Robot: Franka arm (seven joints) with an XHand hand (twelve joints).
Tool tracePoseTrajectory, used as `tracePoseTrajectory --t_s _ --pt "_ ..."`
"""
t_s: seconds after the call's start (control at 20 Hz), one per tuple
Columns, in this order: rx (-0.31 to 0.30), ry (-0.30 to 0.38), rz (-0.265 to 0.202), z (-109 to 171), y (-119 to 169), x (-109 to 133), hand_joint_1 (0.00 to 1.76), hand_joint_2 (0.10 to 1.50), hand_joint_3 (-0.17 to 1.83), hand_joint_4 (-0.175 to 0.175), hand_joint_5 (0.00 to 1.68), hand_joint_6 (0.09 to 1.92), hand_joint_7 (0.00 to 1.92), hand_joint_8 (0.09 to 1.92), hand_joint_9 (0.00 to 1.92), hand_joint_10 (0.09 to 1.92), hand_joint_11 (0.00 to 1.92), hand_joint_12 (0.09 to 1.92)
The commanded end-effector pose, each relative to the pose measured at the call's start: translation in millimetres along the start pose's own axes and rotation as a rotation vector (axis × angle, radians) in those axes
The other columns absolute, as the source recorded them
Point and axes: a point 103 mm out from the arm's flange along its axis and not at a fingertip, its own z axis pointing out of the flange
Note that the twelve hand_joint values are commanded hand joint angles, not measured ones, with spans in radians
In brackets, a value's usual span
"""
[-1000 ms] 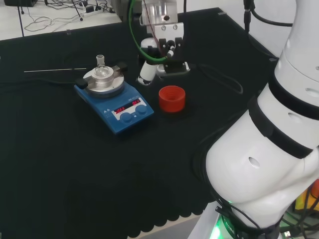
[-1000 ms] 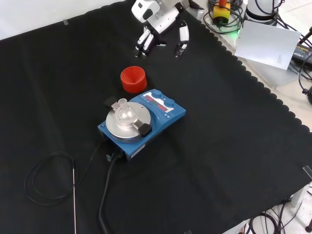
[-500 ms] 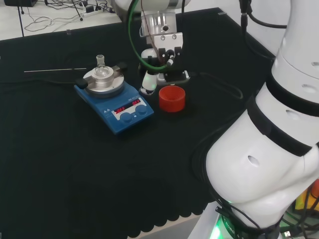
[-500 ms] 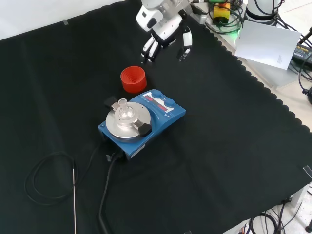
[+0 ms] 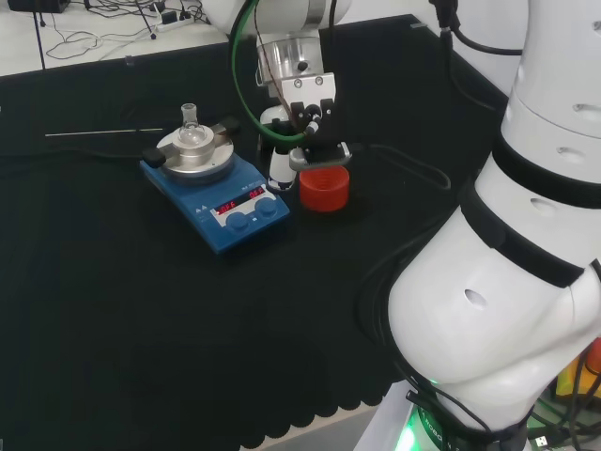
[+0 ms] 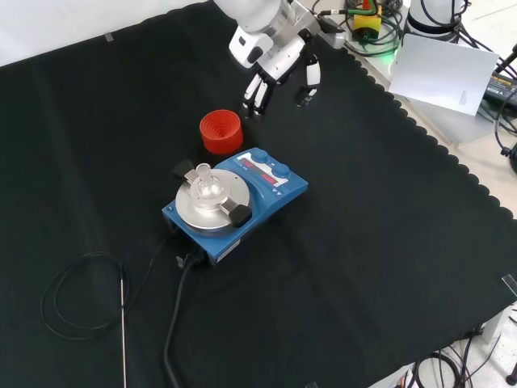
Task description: Turn on the heater.
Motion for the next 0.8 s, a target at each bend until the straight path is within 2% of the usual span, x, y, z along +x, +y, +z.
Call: tracePoseTrajectory --t_s 0.05,0.25,0.55,0.65,0.8 --pt "0.033 -0.026 -0.003 2 1 3 1.29 0.66 0.78 -0.120 0.50 0.09 1.65 1.71 1.81 1.66 1.90 1.33" --pt "0.048 -0.016 -0.007 3 1 5 1.42 0.64 0.95 -0.112 0.50 0.09 1.68 1.71 1.81 1.67 1.76 1.38" --pt "0.045 -0.011 -0.021 7 2 7 1.44 0.62 1.01 -0.104 0.48 0.09 1.69 1.71 1.82 1.67 1.74 1.39" --pt "0.042 -0.030 -0.015 7 1 23 1.44 0.62 1.02 -0.103 0.47 0.09 1.69 1.71 1.82 1.67 1.74 1.39" --pt "0.042 -0.030 -0.017 6 1 24 1.44 0.62 1.03 -0.102 0.47 0.09 1.69 1.71 1.82 1.67 1.74 1.39"
